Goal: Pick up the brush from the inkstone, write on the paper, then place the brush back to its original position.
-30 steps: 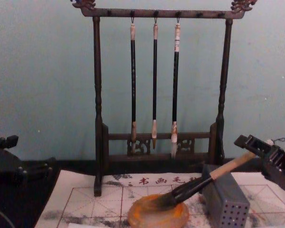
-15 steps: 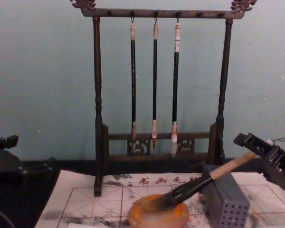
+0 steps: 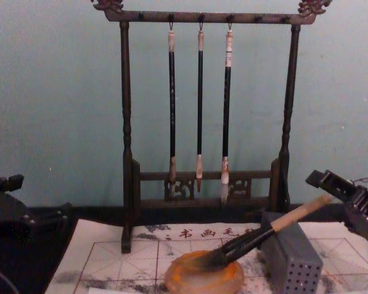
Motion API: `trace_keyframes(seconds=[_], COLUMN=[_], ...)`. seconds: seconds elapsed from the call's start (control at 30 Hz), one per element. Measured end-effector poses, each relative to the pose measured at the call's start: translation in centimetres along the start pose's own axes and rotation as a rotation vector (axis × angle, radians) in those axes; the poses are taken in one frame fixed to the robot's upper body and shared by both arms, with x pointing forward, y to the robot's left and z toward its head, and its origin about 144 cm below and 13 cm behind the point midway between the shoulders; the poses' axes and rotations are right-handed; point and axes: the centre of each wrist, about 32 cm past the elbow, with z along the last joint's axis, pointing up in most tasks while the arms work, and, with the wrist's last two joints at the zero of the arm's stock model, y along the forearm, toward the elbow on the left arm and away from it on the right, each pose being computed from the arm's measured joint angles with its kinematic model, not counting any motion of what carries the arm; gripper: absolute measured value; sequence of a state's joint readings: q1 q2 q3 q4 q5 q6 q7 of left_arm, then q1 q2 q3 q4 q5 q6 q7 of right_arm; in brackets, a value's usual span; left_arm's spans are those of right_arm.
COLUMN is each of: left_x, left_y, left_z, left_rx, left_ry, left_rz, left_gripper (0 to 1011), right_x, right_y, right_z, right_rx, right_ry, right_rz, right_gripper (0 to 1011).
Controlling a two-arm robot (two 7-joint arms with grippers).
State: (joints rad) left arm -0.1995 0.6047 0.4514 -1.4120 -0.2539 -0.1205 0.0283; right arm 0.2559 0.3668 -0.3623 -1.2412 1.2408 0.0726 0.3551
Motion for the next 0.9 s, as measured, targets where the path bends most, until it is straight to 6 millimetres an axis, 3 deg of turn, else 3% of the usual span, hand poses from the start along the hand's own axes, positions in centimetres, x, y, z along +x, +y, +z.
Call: trace_keyframes(seconds=[0.37,0.9], left_x=[0.0,0.0], left_y=[0.0,0.0], left_z=[0.0,0.0], left_rx=[0.000,0.000], left_ry=[0.000,0.000], left_rz=[0.000,0.000], left_gripper=[1001,1001], right_x=[0.3,1.0], right_y=[-1.6,-3.1], right_z=[0.2,0.1], right_rx=[-0.060,-0.025], right_ry=[-0.199,-0.540], right_rz=[0.016,-0.129], right_gripper=[1000,1000])
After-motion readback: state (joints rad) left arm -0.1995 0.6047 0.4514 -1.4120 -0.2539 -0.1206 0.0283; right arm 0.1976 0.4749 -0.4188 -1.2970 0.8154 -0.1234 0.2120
